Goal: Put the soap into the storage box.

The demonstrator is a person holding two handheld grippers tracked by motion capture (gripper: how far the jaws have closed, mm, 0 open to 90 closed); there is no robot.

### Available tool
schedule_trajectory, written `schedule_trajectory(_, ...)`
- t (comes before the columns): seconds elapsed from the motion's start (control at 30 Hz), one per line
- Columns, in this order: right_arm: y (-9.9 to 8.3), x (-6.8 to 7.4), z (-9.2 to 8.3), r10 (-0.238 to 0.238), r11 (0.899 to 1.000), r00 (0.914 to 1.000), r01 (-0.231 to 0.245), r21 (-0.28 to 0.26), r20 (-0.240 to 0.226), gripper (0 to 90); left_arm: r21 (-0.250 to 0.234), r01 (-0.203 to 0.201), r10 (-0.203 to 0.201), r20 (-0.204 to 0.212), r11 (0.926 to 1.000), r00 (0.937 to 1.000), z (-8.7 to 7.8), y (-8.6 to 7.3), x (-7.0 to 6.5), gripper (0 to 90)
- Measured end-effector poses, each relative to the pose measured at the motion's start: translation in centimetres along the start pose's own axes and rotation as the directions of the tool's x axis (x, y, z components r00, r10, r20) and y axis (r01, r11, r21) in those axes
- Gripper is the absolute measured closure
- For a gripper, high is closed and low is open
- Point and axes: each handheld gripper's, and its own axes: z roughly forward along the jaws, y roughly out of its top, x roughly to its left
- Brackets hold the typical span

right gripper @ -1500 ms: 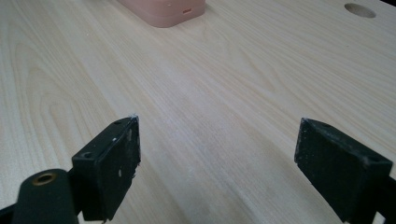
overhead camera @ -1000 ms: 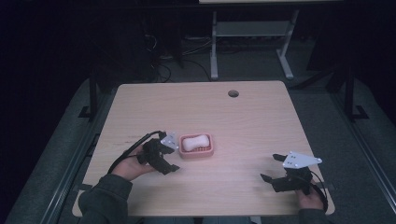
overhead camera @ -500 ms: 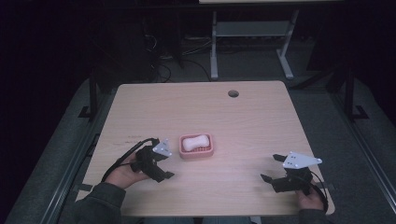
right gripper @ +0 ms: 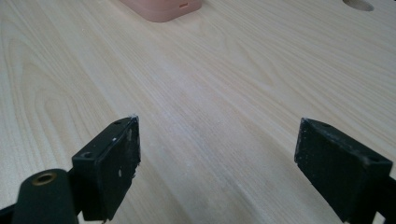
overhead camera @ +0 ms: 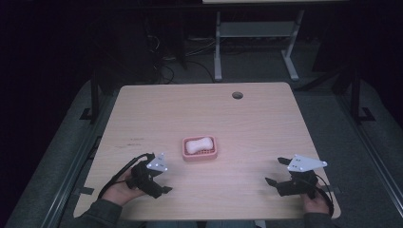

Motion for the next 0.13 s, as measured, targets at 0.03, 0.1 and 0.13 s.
schedule_trajectory(0.03, 0.02, 0.01, 0.02, -0.001, 1.0, 1.0, 0.001, 0.001, -0.001, 13.6, 0.008, 0.0, 0.0, -0.003, 1.0, 1.0, 0.11, -0.28, -0.1, 27.1)
schedule_trajectory(0.1, 0.08, 0.04, 0.08, 0.0, 1.0, 1.0, 0.0, -0.002, -0.004, 13.6, 0.016, 0.009, -0.009, -0.004, 0.9998, 0.9999, 0.2, -0.84, -0.16, 27.1)
schedule_trajectory(0.13, 0.12, 0.04, 0.09, -0.003, 1.0, 1.0, 0.003, -0.004, -0.006, 13.6, 0.016, 0.009, -0.009, -0.004, 0.9998, 0.9999, 0.2, -0.84, -0.16, 27.2)
